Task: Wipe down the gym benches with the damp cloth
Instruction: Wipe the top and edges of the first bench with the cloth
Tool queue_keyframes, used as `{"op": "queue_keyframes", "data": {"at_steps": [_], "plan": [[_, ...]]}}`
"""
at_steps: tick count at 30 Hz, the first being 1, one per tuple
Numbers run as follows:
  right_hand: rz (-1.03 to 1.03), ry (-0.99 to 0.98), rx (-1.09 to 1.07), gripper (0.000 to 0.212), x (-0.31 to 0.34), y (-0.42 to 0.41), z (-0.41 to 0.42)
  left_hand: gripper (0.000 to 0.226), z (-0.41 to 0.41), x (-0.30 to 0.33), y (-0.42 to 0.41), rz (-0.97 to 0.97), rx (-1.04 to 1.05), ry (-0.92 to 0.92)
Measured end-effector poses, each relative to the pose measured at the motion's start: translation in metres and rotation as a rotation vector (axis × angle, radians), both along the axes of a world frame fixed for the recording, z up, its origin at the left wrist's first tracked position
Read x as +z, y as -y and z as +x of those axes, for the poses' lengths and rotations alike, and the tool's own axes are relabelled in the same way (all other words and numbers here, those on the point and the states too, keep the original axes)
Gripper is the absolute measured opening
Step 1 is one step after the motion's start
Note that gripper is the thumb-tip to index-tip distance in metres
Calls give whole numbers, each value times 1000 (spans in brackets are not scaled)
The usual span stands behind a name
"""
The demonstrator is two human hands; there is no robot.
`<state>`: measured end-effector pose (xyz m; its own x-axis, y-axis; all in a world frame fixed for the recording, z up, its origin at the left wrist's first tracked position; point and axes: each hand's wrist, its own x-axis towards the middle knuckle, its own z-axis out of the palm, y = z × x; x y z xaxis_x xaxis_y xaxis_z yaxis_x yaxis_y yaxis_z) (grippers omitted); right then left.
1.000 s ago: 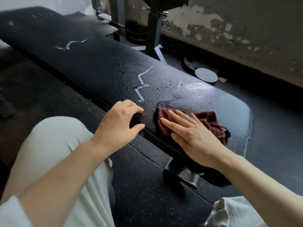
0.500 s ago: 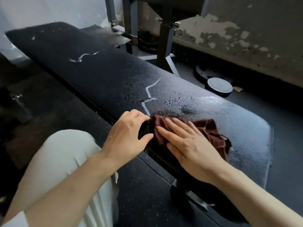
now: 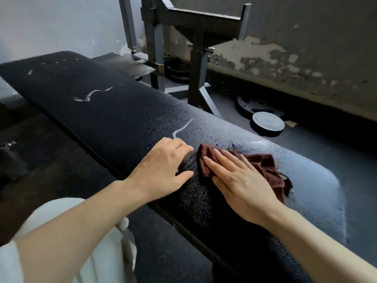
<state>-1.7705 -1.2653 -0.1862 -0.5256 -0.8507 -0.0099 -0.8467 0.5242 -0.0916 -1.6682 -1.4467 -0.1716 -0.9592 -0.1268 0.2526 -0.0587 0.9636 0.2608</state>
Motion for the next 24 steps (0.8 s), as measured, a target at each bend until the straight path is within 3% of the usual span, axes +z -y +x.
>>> {"op": "queue_keyframes", "data": {"at_steps": [5,10,14,20,24], "plan": [[-22,39,39,70,0,13,-20,51,-25,-3,14,21,-2,-11],[-21,7,-113,50,-2,32,-67,46,-32,-11,28,104,24,-56],[-41,-9,-168,50,-4,40,-61,46,-32,-10,38,155,41,-54],[-31,89,8,58,2,39,-58,41,-34,-12,39,171,14,-70],[-31,79,-157,48,2,41,-91,47,-31,-11,42,179,17,-54]]}}
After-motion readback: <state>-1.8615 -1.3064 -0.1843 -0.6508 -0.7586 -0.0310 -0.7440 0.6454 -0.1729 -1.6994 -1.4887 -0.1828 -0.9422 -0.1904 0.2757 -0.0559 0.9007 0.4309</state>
